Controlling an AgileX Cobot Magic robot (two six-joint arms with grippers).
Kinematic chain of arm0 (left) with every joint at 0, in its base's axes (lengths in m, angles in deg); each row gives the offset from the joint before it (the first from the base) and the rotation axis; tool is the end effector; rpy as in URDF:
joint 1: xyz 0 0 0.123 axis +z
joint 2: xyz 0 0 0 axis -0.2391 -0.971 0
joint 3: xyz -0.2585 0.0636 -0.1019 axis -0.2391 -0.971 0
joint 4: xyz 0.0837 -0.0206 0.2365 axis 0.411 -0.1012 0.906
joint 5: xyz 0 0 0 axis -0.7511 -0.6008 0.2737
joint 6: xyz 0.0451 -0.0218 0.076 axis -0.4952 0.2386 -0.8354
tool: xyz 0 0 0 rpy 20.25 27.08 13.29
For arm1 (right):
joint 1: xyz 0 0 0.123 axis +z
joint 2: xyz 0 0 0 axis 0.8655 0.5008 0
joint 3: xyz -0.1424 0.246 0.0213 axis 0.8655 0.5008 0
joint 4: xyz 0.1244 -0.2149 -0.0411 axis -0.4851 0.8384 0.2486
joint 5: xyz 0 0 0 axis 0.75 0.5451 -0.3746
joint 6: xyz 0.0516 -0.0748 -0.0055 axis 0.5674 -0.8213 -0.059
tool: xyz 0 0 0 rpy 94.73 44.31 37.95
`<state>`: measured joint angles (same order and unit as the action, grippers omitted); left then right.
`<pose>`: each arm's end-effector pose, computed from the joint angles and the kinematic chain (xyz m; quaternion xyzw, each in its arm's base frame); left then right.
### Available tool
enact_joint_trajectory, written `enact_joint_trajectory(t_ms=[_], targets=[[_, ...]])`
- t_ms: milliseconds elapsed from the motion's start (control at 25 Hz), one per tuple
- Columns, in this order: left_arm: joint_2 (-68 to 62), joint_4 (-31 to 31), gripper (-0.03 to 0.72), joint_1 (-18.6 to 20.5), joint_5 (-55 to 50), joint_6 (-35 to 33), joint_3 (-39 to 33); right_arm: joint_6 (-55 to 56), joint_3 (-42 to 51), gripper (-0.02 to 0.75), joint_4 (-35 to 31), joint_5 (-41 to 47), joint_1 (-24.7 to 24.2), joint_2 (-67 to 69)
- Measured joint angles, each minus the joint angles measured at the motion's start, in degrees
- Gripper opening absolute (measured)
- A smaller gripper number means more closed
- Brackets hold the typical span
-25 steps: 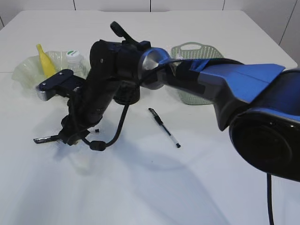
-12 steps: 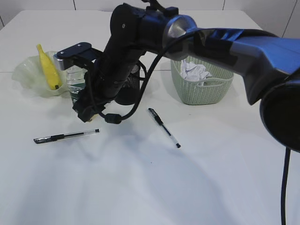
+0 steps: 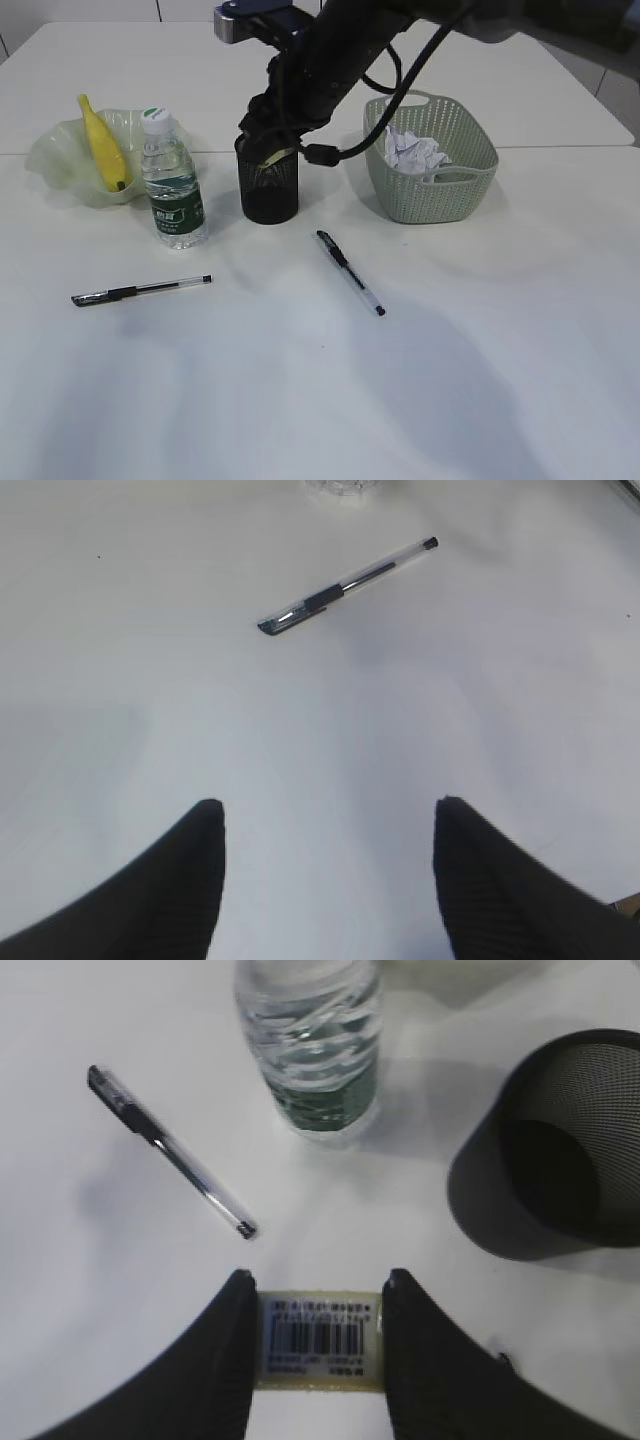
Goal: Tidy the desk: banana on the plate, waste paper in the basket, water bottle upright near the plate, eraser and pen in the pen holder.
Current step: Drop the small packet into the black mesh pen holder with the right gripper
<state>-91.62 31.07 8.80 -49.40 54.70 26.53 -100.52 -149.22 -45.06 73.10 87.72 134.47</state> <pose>0.2005 -0.0303 0.3359 0.0985 0.9571 -0.0678 0.2638 0.4363 0.2640 0.2608 -0.4385 0.8435 0.1763 0.2551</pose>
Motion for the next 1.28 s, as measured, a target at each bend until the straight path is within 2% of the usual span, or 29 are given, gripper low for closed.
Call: enact_joint_trajectory(t_ms=[320, 720, 1280], targets=[[0.0, -0.1, 0.464, 0.0, 0.0, 0.0, 0.0, 0.0, 0.0, 0.275, 0.5, -1.6, -5.6, -1.0], [0.0, -0.1, 0.464, 0.0, 0.0, 0.0, 0.0, -0.8, 0.0, 0.275, -0.3, -12.0, -6.6, -0.8], [0.0, -0.1, 0.463, 0.0, 0.3, 0.0, 0.0, -6.9, -0.1, 0.275, -11.1, -17.7, -6.6, 6.0]])
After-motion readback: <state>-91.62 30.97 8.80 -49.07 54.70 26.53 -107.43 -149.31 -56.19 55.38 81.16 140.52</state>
